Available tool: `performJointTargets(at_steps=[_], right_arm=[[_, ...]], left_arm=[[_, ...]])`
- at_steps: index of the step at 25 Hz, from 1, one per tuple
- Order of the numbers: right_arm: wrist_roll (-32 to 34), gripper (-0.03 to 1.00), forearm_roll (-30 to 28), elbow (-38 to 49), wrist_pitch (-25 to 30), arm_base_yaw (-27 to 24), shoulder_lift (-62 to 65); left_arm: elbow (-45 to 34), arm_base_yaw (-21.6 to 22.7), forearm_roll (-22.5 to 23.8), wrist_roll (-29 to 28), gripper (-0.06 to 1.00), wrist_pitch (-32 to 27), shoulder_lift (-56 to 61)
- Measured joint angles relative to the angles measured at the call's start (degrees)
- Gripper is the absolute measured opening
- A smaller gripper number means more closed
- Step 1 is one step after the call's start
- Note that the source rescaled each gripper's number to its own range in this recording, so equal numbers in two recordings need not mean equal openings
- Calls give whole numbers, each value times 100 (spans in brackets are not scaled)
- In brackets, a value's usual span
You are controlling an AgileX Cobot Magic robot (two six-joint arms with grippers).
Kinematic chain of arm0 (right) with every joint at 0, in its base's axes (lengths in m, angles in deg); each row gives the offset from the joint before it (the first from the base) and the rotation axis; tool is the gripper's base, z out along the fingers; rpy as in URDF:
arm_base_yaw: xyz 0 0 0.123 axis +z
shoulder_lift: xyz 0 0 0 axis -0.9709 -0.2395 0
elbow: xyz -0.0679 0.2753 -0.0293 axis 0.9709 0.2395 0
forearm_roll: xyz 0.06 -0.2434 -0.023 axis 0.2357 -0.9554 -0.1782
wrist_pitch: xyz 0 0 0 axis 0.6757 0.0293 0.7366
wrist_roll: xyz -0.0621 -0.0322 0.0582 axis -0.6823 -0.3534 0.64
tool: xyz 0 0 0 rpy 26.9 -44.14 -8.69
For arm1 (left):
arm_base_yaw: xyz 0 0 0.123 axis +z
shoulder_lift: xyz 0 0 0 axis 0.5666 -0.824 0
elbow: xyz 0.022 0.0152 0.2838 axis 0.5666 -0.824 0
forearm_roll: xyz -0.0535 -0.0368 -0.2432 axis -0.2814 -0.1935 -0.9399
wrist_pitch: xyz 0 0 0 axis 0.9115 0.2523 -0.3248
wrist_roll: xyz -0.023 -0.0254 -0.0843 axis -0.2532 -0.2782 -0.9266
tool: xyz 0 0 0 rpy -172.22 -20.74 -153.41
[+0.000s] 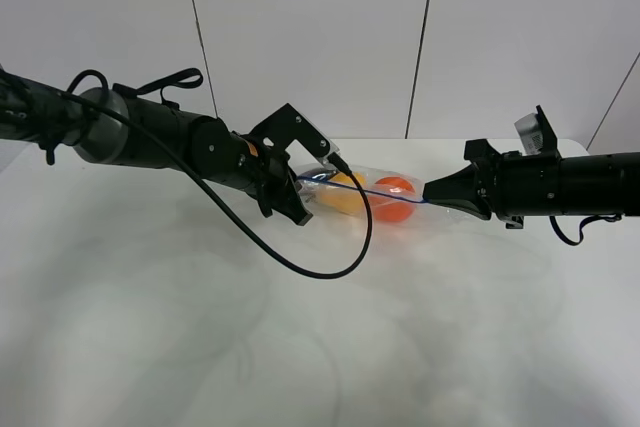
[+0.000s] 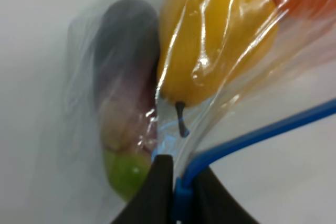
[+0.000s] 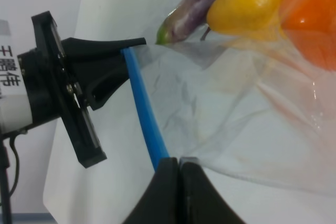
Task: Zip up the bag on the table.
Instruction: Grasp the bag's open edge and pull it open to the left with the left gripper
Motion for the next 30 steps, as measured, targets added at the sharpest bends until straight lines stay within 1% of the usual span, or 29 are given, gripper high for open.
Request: performJointTargets(at_steps=[3, 8, 11, 14, 18, 22, 30], right_arm=[[1, 0, 0, 0, 0, 0, 0], [1, 0, 13, 0, 0, 1, 0], [1, 0, 20, 0, 0, 1, 0], [1, 0, 20, 0, 0, 1, 0], [1, 0, 25, 0, 0, 1, 0], [1, 0, 46, 0, 0, 35, 0], [1, 0, 46, 0, 0, 52, 0]], left_arm=[[0, 105, 82, 15, 0, 0, 0], [0, 307, 84, 32, 0, -37, 0], [0, 364, 84, 51, 0, -48, 0], [0, 389, 101, 240, 0, -54, 0], [0, 496, 101, 356, 0, -72, 0], [0, 626, 101, 373, 0, -79, 0], [0, 685, 101, 416, 0, -110, 0]])
